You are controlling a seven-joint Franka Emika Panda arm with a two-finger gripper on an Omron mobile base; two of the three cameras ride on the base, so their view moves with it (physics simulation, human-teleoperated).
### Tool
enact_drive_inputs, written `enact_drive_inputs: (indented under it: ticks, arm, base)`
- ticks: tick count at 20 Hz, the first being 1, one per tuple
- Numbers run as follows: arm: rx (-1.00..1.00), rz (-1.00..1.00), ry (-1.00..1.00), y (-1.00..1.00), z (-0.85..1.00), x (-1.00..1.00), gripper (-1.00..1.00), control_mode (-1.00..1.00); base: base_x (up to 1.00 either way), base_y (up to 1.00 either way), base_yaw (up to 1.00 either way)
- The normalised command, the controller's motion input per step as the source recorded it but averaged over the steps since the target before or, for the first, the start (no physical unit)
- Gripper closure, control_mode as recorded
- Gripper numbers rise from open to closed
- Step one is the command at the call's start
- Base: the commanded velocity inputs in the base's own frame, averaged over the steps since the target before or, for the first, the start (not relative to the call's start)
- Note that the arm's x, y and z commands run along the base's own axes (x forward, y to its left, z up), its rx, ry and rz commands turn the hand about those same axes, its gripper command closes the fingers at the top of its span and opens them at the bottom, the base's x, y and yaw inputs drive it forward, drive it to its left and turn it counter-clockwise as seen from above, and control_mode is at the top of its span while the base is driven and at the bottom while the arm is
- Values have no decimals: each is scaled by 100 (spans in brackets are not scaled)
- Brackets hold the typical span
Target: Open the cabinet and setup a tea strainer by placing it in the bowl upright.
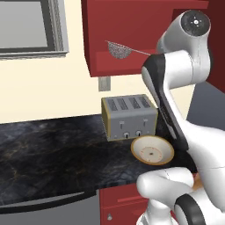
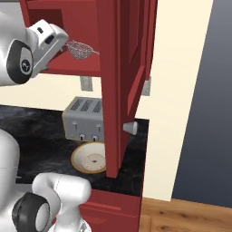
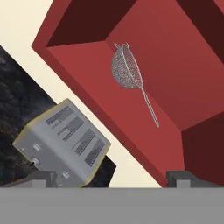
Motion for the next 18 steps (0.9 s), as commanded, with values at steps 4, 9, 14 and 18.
enact_drive_inputs:
  ticks: [4, 9, 14, 18]
  arm:
    - [5, 7, -5, 6, -3, 30, -100, -100]
    - [0, 10, -5, 34, -10, 40, -100, -100]
    - [0, 10, 0, 34, -2, 34, -100, -100]
    - [-4, 1, 7, 8, 0, 41, -100, -100]
  base:
    - [0, 0, 0]
    - [0, 0, 0]
    - [0, 0, 0]
    - [0, 0, 0]
